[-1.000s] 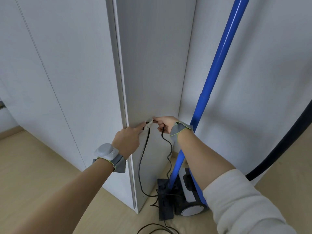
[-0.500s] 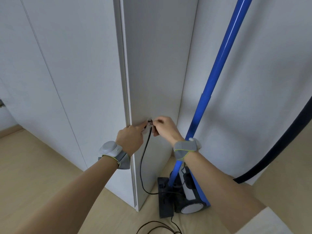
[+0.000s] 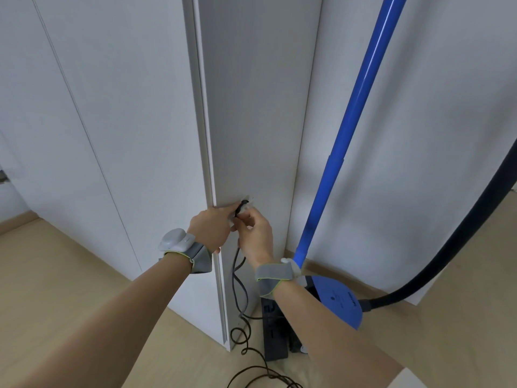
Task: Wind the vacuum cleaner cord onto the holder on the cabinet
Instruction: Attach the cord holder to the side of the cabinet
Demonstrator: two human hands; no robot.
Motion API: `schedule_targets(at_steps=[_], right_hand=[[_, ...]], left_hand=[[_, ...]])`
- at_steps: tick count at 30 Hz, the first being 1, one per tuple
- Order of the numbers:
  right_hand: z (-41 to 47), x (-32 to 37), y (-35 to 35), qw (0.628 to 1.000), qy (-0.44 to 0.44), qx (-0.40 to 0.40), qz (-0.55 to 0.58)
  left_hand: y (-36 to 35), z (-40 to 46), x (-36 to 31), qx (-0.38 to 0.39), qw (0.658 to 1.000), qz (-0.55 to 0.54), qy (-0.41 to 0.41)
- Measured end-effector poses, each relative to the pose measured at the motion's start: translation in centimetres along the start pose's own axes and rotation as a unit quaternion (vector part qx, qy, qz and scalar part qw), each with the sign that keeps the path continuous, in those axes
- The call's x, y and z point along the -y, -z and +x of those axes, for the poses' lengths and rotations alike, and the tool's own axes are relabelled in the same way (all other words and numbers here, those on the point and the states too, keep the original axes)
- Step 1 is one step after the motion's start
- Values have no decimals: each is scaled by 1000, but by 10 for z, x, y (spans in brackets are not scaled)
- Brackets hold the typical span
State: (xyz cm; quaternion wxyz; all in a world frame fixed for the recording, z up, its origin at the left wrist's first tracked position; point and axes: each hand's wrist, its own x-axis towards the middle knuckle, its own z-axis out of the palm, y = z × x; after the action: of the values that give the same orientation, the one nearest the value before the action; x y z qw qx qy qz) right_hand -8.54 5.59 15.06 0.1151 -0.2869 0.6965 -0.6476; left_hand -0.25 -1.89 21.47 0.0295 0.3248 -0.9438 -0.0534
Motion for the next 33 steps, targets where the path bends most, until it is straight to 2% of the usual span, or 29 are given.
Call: schedule_targets(at_steps=[3, 6, 10, 15, 21, 23, 26, 28, 33], right_hand=[[-9, -5, -11, 999, 19, -29, 7], [-24, -12, -18, 999, 37, -23, -15], [-37, -22, -18, 1000, 11, -14, -2], [-21, -44, -9, 982, -137, -17, 126], [33, -59, 34, 955, -288, 50, 46], [47, -57, 43, 958, -282, 50, 25], [60, -50, 47, 961, -269, 49, 36], [71, -44, 46, 959, -274, 47, 46], [108, -17, 44, 944, -305, 65, 106]], left_hand=[[-1, -1, 0, -12, 1000, 2, -3], [-1, 2, 1, -17, 999, -28, -2], [-1, 5, 0, 4, 999, -50, 13], [-4, 2, -2, -42, 998, -38, 10], [-4, 1, -3, -46, 998, -43, 15], [-3, 5, -5, -14, 999, -47, 22], [0, 9, -6, 65, 990, -111, 63], [0, 8, -6, 58, 989, -119, 60], [-1, 7, -2, 59, 996, -58, 31]])
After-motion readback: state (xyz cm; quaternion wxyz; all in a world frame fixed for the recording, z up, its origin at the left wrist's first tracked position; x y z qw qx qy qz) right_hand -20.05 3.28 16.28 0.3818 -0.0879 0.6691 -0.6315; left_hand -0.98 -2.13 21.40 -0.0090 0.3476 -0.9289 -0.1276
